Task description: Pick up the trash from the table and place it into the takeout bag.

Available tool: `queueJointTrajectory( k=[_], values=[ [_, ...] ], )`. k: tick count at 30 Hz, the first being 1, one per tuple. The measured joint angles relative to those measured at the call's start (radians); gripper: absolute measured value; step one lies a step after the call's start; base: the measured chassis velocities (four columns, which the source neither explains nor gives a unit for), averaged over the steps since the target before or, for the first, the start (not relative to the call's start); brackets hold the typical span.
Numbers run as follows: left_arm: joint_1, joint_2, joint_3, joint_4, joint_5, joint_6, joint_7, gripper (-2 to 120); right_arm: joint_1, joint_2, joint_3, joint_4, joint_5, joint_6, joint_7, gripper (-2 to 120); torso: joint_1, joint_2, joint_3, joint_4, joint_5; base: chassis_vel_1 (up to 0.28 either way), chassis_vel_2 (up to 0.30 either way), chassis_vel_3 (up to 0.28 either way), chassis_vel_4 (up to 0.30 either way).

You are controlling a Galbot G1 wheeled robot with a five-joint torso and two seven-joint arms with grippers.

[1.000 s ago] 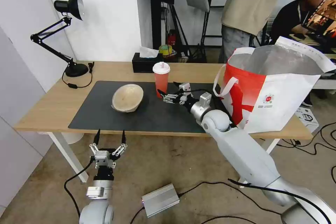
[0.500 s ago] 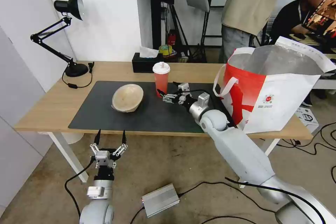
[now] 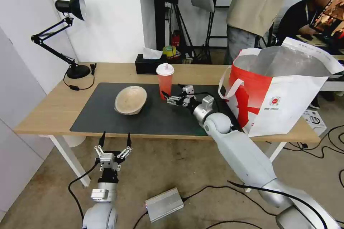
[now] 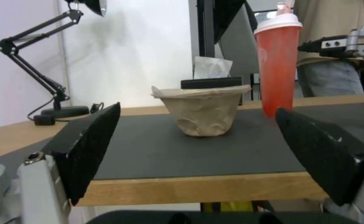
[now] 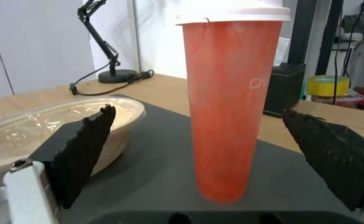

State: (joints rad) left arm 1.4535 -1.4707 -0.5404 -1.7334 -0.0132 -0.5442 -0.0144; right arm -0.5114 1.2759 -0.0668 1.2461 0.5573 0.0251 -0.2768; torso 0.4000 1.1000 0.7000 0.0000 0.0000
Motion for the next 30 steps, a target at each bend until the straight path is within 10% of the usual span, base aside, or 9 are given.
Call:
queueJointTrajectory(
  k=[30],
  values=[
    [-0.002, -0.001, 0.016, 0.012, 0.005, 0.001, 0.002, 100, 0.046, 0.062, 0.029, -0.136, -0.054, 0.059, -0.022, 100, 0.0, 0.0, 0.0, 0.0, 0.0, 0.0, 0.0, 0.0, 0.0]
  ],
)
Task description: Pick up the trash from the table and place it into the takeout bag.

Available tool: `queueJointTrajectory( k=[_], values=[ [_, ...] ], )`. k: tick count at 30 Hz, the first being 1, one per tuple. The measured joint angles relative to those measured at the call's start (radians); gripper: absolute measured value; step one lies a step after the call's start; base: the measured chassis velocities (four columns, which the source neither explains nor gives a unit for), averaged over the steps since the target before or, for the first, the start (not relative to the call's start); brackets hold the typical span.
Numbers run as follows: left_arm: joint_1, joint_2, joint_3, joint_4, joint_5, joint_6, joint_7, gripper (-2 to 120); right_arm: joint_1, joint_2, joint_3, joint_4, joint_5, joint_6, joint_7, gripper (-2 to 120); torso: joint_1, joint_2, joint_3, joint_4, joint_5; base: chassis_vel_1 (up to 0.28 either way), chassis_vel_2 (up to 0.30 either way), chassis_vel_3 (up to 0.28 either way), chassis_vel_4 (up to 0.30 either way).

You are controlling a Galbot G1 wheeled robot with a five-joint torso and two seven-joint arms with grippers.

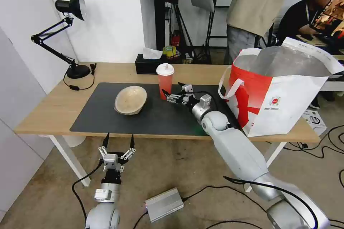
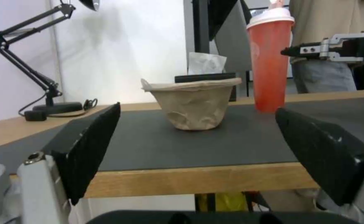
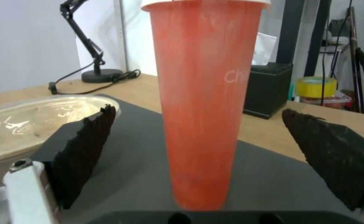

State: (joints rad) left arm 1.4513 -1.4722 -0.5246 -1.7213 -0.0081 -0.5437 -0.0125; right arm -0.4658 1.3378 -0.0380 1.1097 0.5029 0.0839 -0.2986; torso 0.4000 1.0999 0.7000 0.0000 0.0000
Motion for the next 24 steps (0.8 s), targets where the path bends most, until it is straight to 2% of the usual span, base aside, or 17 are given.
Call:
queueJointTrajectory(
  k=[24],
  values=[
    [-0.006, -0.005, -0.002, 0.01, 0.001, 0.0, 0.001, 100, 0.037, 0.063, 0.011, -0.102, -0.032, 0.036, -0.015, 100, 0.0, 0.0, 0.0, 0.0, 0.0, 0.0, 0.0, 0.0, 0.0]
  ],
)
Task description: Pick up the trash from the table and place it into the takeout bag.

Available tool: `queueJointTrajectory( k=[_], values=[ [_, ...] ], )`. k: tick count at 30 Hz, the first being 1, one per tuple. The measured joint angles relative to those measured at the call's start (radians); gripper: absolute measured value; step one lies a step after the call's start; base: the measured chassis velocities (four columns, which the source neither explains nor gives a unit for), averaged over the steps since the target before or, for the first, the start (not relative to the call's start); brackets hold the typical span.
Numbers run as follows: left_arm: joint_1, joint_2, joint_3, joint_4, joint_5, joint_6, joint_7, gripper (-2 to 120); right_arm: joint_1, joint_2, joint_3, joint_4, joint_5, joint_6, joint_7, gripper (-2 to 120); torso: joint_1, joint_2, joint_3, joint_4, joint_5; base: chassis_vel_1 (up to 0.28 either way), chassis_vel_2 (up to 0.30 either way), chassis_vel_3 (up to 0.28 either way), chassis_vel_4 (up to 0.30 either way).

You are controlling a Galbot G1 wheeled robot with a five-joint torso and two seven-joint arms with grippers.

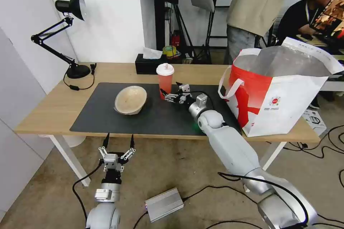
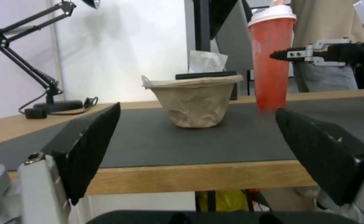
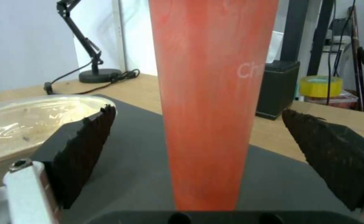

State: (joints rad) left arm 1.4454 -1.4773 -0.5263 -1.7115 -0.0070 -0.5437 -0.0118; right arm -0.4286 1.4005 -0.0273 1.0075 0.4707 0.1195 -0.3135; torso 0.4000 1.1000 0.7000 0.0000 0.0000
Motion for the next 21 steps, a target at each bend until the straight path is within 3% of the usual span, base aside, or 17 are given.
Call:
queueJointTrajectory(
  k=[21],
  values=[
    [-0.005, -0.009, 0.012, 0.006, 0.006, 0.0, 0.001, 100, 0.044, 0.049, 0.032, -0.137, -0.036, 0.048, -0.011, 100, 0.0, 0.0, 0.0, 0.0, 0.0, 0.0, 0.0, 0.0, 0.0]
  ],
)
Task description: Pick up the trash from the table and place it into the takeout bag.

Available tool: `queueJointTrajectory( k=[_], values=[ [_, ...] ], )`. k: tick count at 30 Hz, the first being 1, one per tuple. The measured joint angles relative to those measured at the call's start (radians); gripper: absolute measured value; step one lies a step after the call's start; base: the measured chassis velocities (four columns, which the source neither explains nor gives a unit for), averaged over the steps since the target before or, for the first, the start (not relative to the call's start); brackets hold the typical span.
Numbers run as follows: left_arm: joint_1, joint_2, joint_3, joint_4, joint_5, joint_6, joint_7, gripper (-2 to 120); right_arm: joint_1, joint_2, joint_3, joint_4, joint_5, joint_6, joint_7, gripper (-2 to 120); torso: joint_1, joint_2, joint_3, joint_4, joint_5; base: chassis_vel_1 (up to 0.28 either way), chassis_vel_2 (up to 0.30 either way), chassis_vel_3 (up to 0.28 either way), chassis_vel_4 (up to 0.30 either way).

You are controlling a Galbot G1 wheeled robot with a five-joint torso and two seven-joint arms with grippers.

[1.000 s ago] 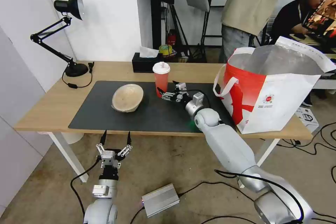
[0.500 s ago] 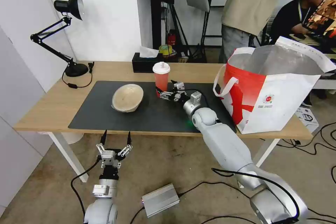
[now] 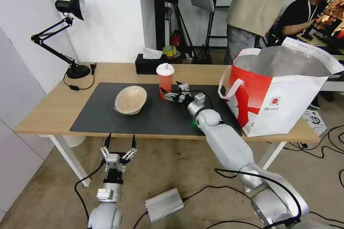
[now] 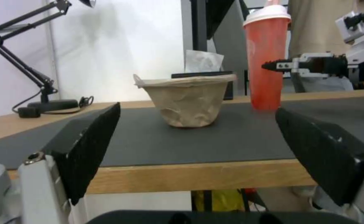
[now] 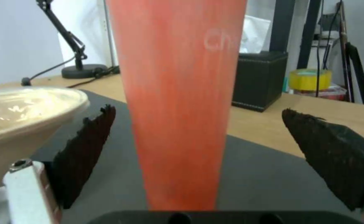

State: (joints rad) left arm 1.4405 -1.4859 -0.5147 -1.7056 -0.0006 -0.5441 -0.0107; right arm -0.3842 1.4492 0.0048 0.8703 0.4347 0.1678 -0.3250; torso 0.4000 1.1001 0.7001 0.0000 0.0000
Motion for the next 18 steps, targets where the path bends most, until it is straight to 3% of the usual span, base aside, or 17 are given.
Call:
queueJointTrajectory(
  k=[18],
  values=[
    [-0.001, -0.005, 0.007, 0.006, 0.015, 0.0, 0.0, 100, 0.025, 0.04, 0.016, -0.072, -0.021, 0.02, -0.012, 100, 0.0, 0.0, 0.0, -0.0001, -0.0002, 0.0, 0.0, 0.0, 0.0]
  ],
)
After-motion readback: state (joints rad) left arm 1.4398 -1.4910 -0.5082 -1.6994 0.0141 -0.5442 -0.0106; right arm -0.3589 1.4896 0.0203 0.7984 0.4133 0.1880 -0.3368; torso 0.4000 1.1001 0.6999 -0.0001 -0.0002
